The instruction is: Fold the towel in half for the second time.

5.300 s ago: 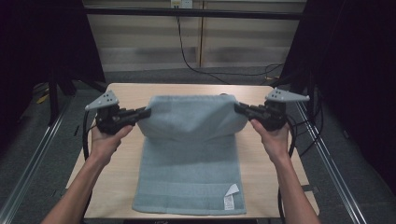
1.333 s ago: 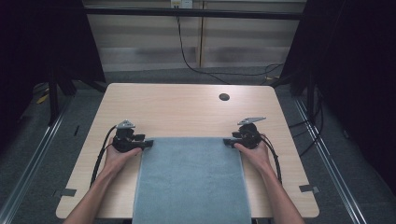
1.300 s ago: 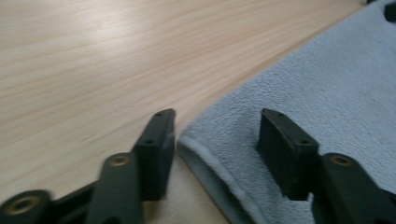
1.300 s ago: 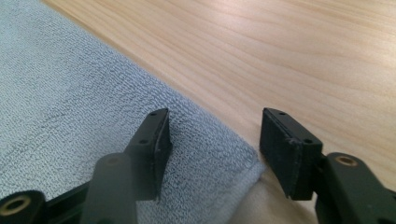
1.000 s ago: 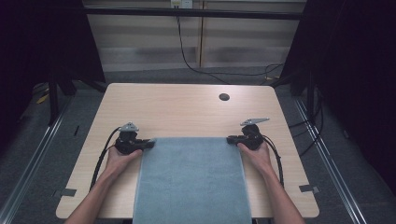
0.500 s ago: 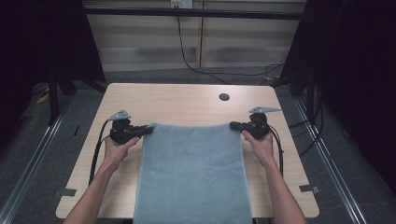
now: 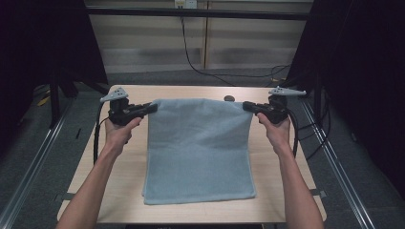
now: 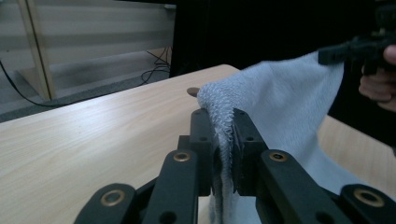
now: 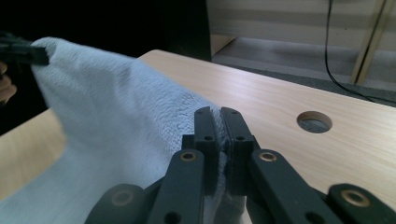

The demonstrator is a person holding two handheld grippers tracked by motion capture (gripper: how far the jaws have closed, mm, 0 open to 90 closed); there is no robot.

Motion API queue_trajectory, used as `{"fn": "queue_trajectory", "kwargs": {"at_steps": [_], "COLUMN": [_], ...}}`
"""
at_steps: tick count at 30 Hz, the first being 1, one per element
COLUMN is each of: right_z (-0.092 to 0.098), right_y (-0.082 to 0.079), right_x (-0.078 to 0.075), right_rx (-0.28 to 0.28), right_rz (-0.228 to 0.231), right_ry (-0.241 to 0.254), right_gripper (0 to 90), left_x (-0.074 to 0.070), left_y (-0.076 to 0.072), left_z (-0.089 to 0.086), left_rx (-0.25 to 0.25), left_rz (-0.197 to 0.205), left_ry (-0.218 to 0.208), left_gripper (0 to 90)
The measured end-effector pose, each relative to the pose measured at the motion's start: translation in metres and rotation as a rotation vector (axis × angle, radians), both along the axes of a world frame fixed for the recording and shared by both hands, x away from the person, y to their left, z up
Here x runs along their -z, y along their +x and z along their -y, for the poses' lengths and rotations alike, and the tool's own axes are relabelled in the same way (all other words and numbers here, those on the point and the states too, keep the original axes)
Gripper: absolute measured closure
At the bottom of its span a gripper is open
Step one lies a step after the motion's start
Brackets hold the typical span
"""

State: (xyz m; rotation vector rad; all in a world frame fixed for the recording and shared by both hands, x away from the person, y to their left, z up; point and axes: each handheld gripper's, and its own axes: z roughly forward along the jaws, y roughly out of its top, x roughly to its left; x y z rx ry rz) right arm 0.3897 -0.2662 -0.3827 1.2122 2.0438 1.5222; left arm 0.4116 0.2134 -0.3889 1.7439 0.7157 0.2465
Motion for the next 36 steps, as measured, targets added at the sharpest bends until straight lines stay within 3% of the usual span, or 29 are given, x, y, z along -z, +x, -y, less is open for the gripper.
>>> {"fn": "queue_trajectory", "kwargs": {"at_steps": [3,5,9,10,11,15,16,17,18,19,20,21,22,23,24,25,26,28,29,31,34,36], "right_z": [-0.004,-0.004,-0.002,-0.001,0.0,-0.002,-0.002,-0.002,-0.004,-0.004,-0.004,-0.003,-0.002,-0.002,0.002,0.005,0.012,0.019,0.022,0.025,0.027,0.027], "right_y": [-0.023,-0.04,-0.073,-0.08,-0.09,-0.119,-0.127,-0.127,-0.141,-0.141,-0.151,-0.156,-0.161,-0.161,-0.169,-0.174,-0.18,-0.18,-0.179,-0.177,-0.174,-0.172], "right_x": [0.001,0.004,0.011,0.013,0.017,0.034,0.04,0.04,0.052,0.052,0.061,0.065,0.068,0.068,0.069,0.067,0.063,0.061,0.061,0.063,0.067,0.068], "right_rx": [-0.044,-0.069,-0.093,-0.102,-0.113,-0.127,-0.129,-0.129,-0.142,-0.142,-0.151,-0.161,-0.161,-0.161,-0.142,-0.128,-0.087,-0.056,-0.044,-0.023,-0.003,0.004], "right_rz": [0.014,0.016,0.016,0.017,0.012,-0.015,-0.03,-0.03,-0.059,-0.059,-0.084,-0.09,-0.096,-0.096,-0.094,-0.081,-0.053,-0.041,-0.039,-0.04,-0.051,-0.06], "right_ry": [-0.05,-0.063,-0.087,-0.086,-0.076,-0.092,-0.085,-0.085,-0.092,-0.092,-0.11,-0.11,-0.101,-0.101,-0.083,-0.067,-0.045,-0.02,-0.016,-0.011,-0.016,-0.009], "right_gripper": [86.6,86.5,86.5,86.5,86.5,85.9,85.8,85.8,84.4,84.4,82.8,80.8,76.0,76.0,69.1,66.8,61.2,59.4,58.8,56.2,51.7,49.0], "left_x": [0.004,0.009,0.019,0.019,0.024,0.044,0.044,0.052,0.057,0.061,0.069,0.071,0.072,0.072,0.071,0.069,0.062,0.056,0.056,0.061,0.069,0.071], "left_y": [-0.024,-0.04,-0.069,-0.069,-0.084,-0.112,-0.112,-0.121,-0.126,-0.131,-0.142,-0.148,-0.154,-0.154,-0.157,-0.159,-0.156,-0.15,-0.15,-0.137,-0.129,-0.129], "left_z": [-0.005,-0.007,-0.01,-0.01,-0.012,-0.016,-0.016,-0.016,-0.015,-0.015,-0.013,-0.013,-0.016,-0.016,-0.02,-0.023,-0.031,-0.037,-0.037,-0.047,-0.054,-0.056], "left_rx": [0.036,0.029,0.095,0.095,0.113,0.137,0.137,0.153,0.175,0.179,0.229,0.233,0.249,0.249,0.247,0.231,0.237,0.151,0.151,0.062,0.003,-0.006], "left_rz": [0.021,0.023,-0.003,-0.003,-0.009,-0.056,-0.056,-0.079,-0.092,-0.098,-0.133,-0.134,-0.141,-0.141,-0.133,-0.128,-0.127,-0.094,-0.094,-0.107,-0.129,-0.138], "left_ry": [-0.019,0.006,0.029,0.029,0.051,0.075,0.075,0.073,0.086,0.099,0.12,0.137,0.111,0.111,0.08,0.048,-0.02,-0.005,-0.005,0.011,0.032,0.03], "left_gripper": [81.5,81.5,81.4,81.4,81.3,80.7,80.6,80.6,80.0,80.0,79.0,78.4,76.3,67.6,67.6,63.5,60.8,56.7,56.7,55.4,46.6,41.3]}}
